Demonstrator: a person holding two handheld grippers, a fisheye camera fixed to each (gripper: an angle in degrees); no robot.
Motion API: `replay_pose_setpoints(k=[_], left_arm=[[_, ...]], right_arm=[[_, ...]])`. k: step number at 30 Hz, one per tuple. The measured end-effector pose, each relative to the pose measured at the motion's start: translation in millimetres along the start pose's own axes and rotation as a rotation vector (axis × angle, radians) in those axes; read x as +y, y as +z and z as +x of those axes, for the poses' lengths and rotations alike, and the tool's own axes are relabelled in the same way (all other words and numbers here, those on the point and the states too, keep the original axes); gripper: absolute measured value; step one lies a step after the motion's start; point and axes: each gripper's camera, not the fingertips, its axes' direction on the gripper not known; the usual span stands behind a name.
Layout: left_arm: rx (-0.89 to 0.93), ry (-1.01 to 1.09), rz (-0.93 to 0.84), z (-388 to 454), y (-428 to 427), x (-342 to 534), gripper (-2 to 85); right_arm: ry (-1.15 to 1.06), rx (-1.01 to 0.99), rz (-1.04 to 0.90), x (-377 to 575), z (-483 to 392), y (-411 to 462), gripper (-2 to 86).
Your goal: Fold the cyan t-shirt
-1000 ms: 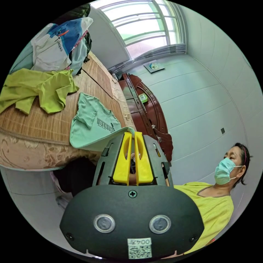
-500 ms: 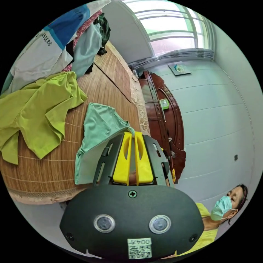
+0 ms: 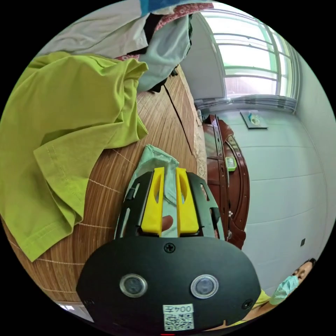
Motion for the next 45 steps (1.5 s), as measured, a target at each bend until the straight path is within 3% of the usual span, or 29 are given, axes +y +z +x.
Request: replay_pose_setpoints(k=[4,7,11,14,17,22,28,32,41,45], left_arm=[[0.014,0.048,0.136,-3.8,-20.9,28.6,7.3],[0.017,0.145,0.149,6.5,-44.7,58.5,7.4],[-0.045,0.313,0.153,11.2,-102.5,132.8,6.1],[-0.234,0.495,0.119,12.0,-135.8,215.5,3.6],[-0.459,0.656,0.069,3.3,-139.0,303.4,2.1],[-0.538,0.812,-0.013,-7.1,-98.6,397.8,2.8],[-0.674,0.980,-0.175,-15.3,-24.8,455.9,6.9],[-0.669,0.992,-0.177,-24.9,-18.5,473.7,7.5],[-0.622,0.956,-0.159,-47.7,-30.0,488.0,7.1],[-0.639,0.949,-0.172,-50.2,-35.3,487.4,5.3]], right_arm=[[-0.051,-0.012,0.104,11.2,11.9,-5.0,7.3],[-0.112,-0.062,0.217,31.7,10.4,-29.2,10.2],[-0.215,-0.146,0.220,76.8,-5.0,-66.2,9.1],[-0.382,0.007,0.071,152.7,-43.1,-69.6,7.9],[-0.525,0.296,-0.107,256.3,-63.4,-41.0,6.0],[-0.545,0.482,-0.107,387.7,-26.7,-5.6,4.0],[-0.618,0.762,-0.138,447.4,-9.0,49.1,0.7],[-0.670,0.880,-0.263,451.1,-2.9,78.5,-0.4],[-0.566,0.654,-0.275,404.8,28.0,-14.8,-0.4],[-0.455,0.408,-0.020,392.3,46.3,-146.9,1.3]])
